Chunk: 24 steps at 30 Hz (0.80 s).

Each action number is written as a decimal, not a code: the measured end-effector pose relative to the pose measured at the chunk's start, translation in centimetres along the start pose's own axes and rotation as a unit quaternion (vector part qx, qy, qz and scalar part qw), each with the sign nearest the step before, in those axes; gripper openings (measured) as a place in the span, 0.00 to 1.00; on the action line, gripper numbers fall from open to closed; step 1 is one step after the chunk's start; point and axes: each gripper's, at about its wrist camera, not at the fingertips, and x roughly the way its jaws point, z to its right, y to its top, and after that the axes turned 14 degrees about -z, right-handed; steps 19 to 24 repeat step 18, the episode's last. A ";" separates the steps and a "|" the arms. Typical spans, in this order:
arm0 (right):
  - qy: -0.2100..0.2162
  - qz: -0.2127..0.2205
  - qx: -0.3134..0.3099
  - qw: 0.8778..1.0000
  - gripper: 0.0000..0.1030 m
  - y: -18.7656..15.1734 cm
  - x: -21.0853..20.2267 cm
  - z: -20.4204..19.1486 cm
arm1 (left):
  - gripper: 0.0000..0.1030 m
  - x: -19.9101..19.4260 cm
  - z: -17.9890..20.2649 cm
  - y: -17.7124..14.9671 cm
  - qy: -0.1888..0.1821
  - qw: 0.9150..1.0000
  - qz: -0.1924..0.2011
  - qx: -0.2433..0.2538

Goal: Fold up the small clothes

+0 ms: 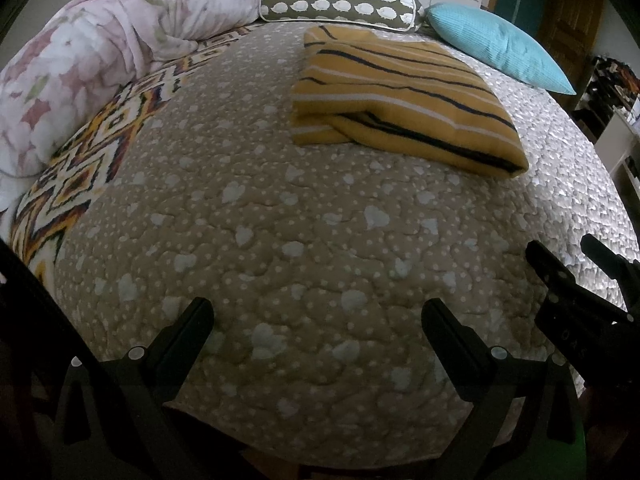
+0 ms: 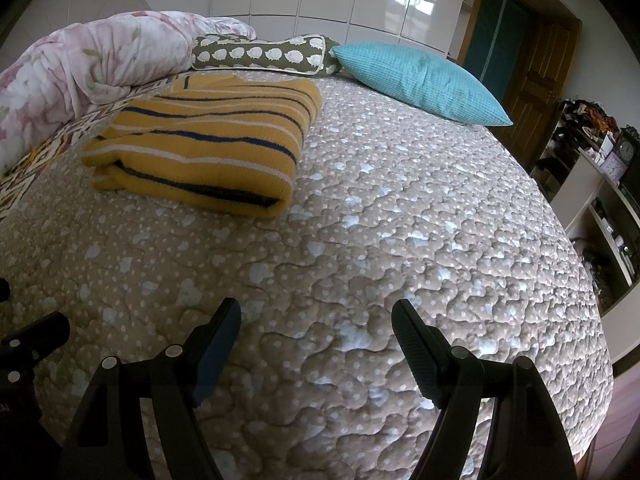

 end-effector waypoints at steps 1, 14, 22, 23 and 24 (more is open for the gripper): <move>0.000 0.000 0.000 1.000 0.80 0.0 0.0 0.0 | 1.00 0.0 0.0 -0.1 0.000 1.000 0.000 0.001; -0.001 0.002 -0.003 1.000 0.80 -0.1 0.1 -0.2 | 1.00 0.1 0.1 0.0 0.000 1.000 0.004 0.005; 0.001 0.002 -0.007 1.000 0.80 0.0 0.1 -0.4 | 1.00 0.0 0.0 0.2 -0.005 1.000 0.004 0.005; 0.001 0.002 -0.007 1.000 0.80 0.0 0.1 -0.4 | 1.00 0.0 0.0 0.2 -0.005 1.000 0.004 0.005; 0.001 0.002 -0.007 1.000 0.80 0.0 0.1 -0.4 | 1.00 0.0 0.0 0.2 -0.005 1.000 0.004 0.005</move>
